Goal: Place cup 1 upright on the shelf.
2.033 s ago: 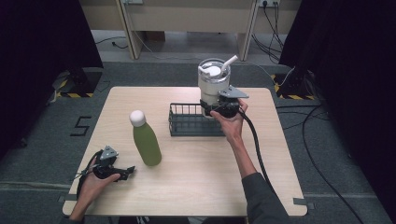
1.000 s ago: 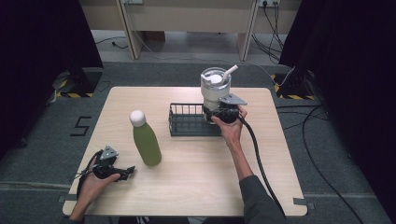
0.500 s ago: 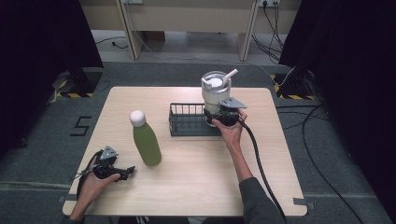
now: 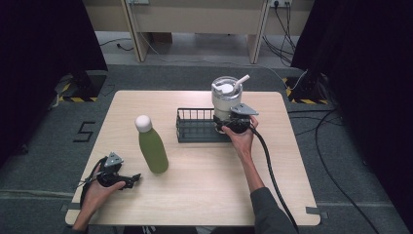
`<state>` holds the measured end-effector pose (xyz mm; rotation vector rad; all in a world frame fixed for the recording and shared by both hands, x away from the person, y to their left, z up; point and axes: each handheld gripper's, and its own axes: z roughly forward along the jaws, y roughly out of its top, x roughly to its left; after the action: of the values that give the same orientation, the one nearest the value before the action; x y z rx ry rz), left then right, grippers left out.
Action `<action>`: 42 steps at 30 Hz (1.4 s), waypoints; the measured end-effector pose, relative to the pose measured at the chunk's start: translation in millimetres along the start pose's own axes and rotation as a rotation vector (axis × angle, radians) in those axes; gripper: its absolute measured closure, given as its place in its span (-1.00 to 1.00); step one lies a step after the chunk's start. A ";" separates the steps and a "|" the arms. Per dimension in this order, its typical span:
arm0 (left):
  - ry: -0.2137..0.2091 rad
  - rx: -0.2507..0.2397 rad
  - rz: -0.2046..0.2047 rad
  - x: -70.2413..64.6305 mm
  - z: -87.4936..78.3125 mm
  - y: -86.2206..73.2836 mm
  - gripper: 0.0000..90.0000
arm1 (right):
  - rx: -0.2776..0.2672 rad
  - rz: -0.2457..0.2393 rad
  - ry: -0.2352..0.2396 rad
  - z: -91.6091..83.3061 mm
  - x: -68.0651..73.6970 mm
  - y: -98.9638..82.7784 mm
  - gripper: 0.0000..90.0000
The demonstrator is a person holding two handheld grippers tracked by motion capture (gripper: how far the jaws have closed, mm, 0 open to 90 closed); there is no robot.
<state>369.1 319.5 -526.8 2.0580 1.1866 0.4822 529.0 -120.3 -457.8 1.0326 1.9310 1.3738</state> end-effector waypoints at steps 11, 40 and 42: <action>0.000 0.000 0.000 0.0 0.0 0.0 -1.00 | -0.017 0.019 -0.031 -4.9 3.3 2.3 -0.80; 0.001 0.000 0.000 -0.1 0.0 0.0 -1.00 | -0.064 0.036 -0.021 -48.5 4.2 -13.6 -0.67; 0.001 0.000 0.000 -0.1 0.0 0.0 -1.00 | -0.061 0.034 -0.019 -50.7 4.8 -15.3 -0.67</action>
<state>369.1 319.4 -526.8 2.0583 1.1871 0.4833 482.3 -145.6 -455.7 1.0496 1.8536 1.4274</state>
